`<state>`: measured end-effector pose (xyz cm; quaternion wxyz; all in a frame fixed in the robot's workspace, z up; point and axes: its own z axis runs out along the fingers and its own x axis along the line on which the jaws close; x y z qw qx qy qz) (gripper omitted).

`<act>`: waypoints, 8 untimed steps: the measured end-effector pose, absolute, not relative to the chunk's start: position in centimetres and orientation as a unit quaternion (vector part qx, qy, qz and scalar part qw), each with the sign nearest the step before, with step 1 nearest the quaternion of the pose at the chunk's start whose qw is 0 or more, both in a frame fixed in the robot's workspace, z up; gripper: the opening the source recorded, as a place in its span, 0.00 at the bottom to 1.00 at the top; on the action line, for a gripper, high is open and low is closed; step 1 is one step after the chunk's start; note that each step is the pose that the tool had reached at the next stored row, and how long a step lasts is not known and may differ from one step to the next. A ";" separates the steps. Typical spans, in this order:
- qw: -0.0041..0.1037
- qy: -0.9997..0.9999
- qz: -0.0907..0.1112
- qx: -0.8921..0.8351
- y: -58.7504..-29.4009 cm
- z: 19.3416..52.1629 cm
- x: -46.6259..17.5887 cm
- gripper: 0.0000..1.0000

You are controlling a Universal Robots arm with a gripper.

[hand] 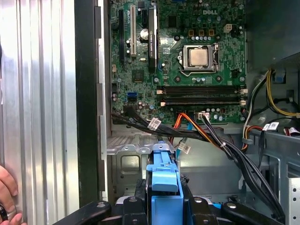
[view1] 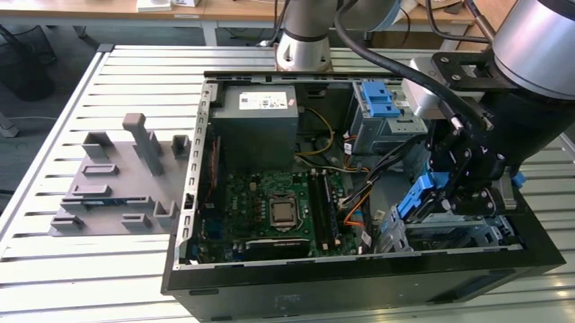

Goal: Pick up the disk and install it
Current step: 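Insert the disk into the insertion slot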

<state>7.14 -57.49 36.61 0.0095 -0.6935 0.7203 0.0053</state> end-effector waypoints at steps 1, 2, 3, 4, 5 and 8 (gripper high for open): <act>0.009 0.720 0.005 -0.694 -57.5 36.6 7.1 0.36; 0.009 0.720 0.005 -0.694 -57.5 36.5 7.1 0.36; 0.009 0.720 0.005 -0.694 -57.5 36.5 7.1 0.36; 0.009 0.720 0.005 -0.694 -57.5 36.5 7.1 0.36; 0.009 0.720 0.005 -0.694 -57.5 36.5 7.1 0.36; 0.009 0.720 0.005 -0.694 -57.5 36.4 7.1 0.36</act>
